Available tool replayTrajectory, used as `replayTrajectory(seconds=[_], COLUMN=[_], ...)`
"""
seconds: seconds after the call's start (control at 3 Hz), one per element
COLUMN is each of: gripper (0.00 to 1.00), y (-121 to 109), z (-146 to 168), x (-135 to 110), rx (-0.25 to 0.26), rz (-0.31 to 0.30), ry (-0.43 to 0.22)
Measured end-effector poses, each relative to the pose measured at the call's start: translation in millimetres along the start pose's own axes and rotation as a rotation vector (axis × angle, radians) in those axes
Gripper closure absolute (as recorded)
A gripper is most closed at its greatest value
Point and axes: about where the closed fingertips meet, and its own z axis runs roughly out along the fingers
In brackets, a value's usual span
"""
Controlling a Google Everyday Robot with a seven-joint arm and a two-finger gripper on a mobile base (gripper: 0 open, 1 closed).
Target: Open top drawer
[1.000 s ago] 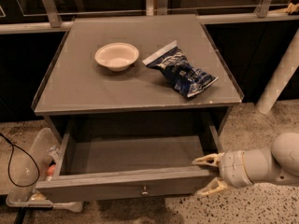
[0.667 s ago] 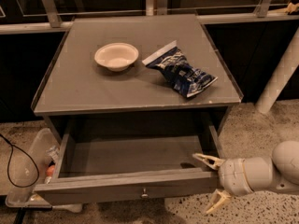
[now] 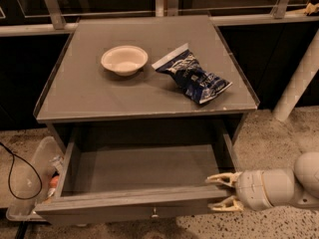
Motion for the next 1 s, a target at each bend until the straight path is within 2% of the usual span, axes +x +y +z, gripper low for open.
replayTrajectory(seconds=[0.33, 0.67, 1.0], gripper=[0.84, 1.0, 1.0], y=[-0.5, 4.0, 4.1], z=[-1.4, -2.2, -2.4], x=[-1.7, -3.1, -3.7], rx=[0.0, 0.003, 0.004], rz=[0.0, 0.003, 0.003], ry=[0.0, -0.003, -0.003])
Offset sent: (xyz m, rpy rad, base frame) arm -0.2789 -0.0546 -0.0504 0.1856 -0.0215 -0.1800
